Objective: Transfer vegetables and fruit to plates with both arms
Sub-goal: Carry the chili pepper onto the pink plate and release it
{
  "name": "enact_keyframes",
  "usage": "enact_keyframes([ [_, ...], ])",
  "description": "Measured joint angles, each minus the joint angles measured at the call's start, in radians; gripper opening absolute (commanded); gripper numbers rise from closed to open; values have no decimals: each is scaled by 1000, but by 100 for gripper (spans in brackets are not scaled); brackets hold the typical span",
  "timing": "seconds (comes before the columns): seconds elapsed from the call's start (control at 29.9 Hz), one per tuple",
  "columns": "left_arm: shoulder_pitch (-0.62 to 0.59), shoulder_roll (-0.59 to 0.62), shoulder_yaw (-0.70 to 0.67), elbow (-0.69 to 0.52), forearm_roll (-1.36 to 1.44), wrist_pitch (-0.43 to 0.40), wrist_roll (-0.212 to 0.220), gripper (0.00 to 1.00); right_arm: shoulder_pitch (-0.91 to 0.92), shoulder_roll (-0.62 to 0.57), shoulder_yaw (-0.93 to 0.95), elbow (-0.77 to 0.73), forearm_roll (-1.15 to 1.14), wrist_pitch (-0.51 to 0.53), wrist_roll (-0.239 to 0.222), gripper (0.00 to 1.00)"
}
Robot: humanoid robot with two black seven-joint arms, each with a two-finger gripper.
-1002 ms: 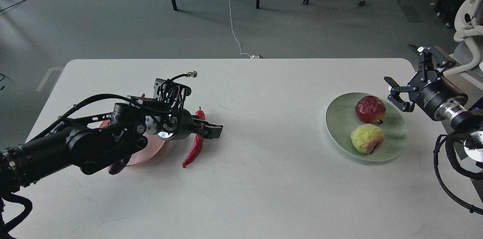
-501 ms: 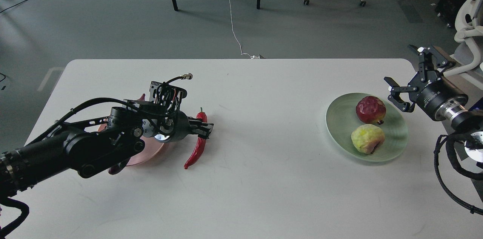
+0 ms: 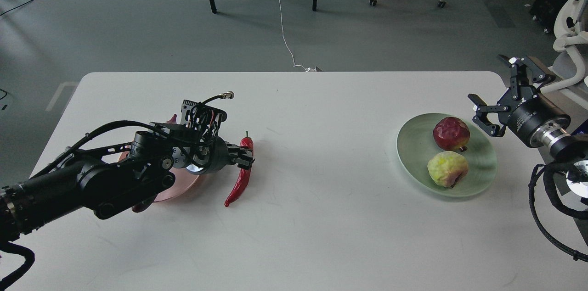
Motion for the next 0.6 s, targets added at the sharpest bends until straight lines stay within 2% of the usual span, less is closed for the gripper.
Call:
enact_keyframes([
  [0.37, -65, 4, -27, -31, -73, -1, 2, 3, 2, -1, 1, -1, 0, 0, 0, 97],
  [0.6, -133, 67, -30, -96, -123, -25, 4, 4, 3, -1, 1, -2, 0, 0, 0, 97],
])
